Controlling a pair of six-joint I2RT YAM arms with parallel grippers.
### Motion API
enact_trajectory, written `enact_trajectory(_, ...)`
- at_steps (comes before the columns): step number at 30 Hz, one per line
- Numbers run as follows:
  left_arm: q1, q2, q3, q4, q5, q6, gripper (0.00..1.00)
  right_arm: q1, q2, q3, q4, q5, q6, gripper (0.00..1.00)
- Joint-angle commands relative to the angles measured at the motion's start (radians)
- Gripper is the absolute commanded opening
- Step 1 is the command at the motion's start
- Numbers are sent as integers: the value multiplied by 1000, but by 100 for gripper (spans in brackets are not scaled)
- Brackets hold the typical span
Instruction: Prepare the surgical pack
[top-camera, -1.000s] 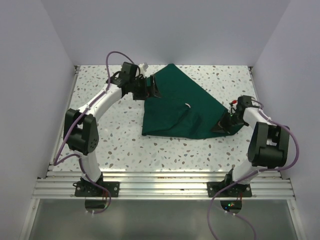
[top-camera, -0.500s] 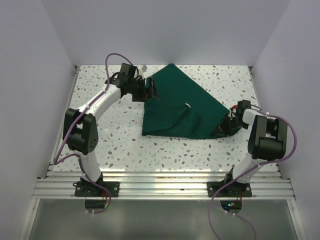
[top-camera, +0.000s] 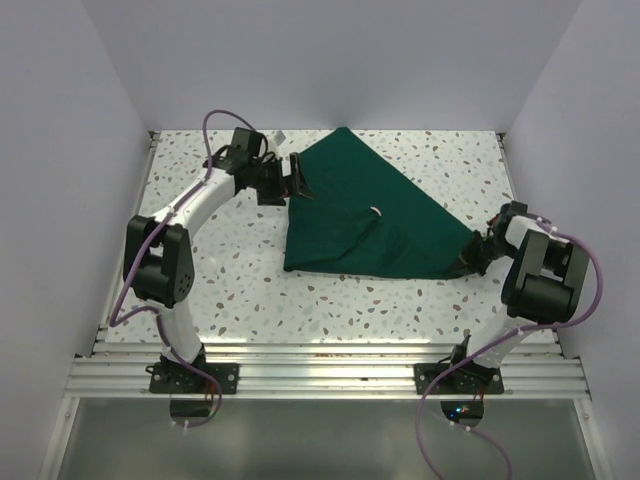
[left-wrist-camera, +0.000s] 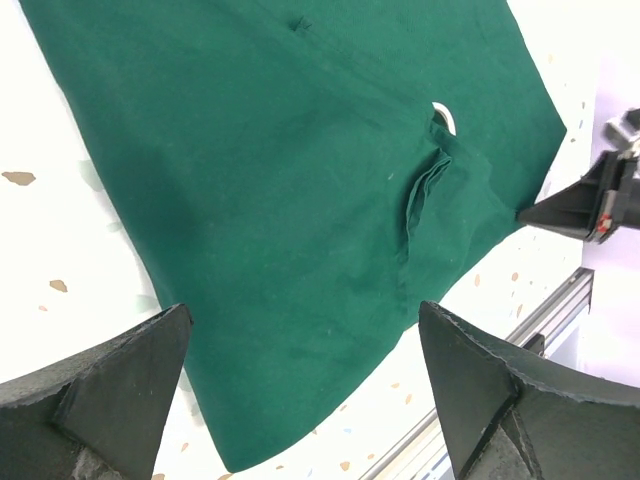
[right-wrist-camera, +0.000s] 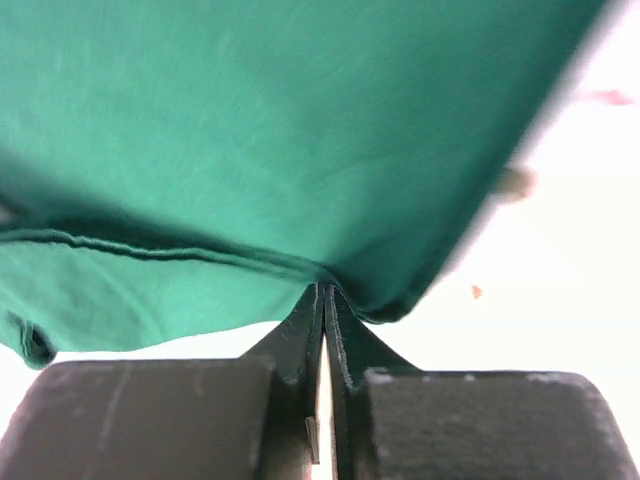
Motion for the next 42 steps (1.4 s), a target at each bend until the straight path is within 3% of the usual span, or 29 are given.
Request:
enact_trajectory(1, 13, 7, 5, 22, 23, -2, 99, -24, -57, 77, -57, 168, -11, 4)
enact_trajectory(4, 12, 21, 14, 4, 18, -7, 99, -38, -88, 119, -66, 236, 18, 27)
enact_trajectory(5, 12, 21, 16, -4, 11, -10, 100, -43, -91, 131, -69, 281, 25, 39)
enact_trajectory(8, 12, 23, 14, -7, 18, -10, 99, -61, -80, 175, -71, 348, 39, 58)
enact_trajectory(14, 12, 15, -4, -6, 17, -12, 99, -101, 4, 240, -22, 337, 44, 66)
enact_trajectory(24, 16, -9, -59, 13, 10, -22, 99, -103, 119, 226, 148, 251, -4, 58)
enact_trajectory(42, 78, 10, -78, 11, 30, -42, 99, -81, 230, 238, 178, 181, -17, 18)
